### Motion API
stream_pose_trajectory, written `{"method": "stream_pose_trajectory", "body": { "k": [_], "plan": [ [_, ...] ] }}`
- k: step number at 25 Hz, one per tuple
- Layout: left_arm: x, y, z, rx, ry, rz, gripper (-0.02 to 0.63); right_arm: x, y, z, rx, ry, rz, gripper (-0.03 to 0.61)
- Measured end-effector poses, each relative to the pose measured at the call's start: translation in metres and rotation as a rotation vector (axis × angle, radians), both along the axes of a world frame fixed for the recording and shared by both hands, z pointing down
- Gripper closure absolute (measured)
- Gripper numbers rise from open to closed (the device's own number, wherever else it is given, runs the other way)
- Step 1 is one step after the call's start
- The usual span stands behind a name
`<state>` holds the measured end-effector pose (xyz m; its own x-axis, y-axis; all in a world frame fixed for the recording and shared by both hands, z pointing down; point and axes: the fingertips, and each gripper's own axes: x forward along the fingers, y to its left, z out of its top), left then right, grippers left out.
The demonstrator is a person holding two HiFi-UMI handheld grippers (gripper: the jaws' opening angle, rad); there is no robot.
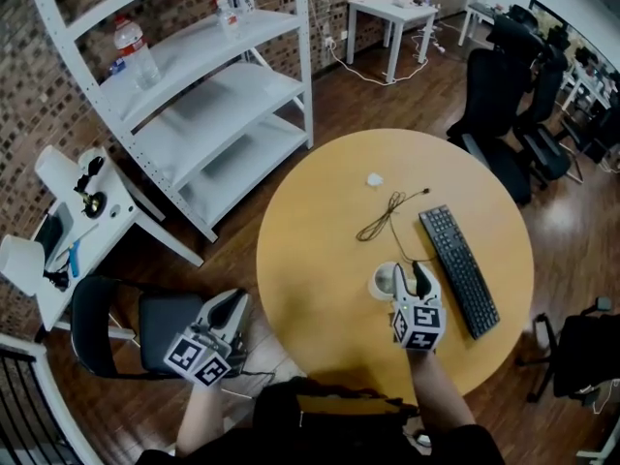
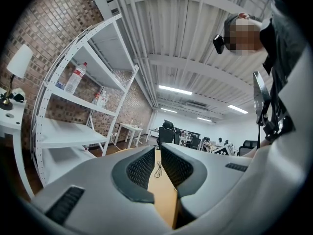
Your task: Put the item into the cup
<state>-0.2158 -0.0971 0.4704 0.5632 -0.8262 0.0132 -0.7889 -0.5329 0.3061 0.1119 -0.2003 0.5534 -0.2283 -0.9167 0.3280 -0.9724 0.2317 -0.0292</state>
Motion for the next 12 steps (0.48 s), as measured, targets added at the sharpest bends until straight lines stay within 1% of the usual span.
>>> {"method": "stream_pose_trajectory", "body": {
  "k": [6,8,12],
  "plan": [
    [0.023,-0.018,-0.007,0.034,-0.007,0.063,0.577,0.031,0.015,-0.035,0.06,-0.072,0.046,0.41],
    [0.033,-0.025,-0.006,0.041,0.0,0.095,0.577,0.044,0.025,-0.047,0.081,-0.073,0.063,0.413],
    [0.057,-0.037,-0.016,0.069,0.009,0.16,0.577,0.08,0.053,-0.07,0.118,-0.058,0.125,0.451]
  ]
}}
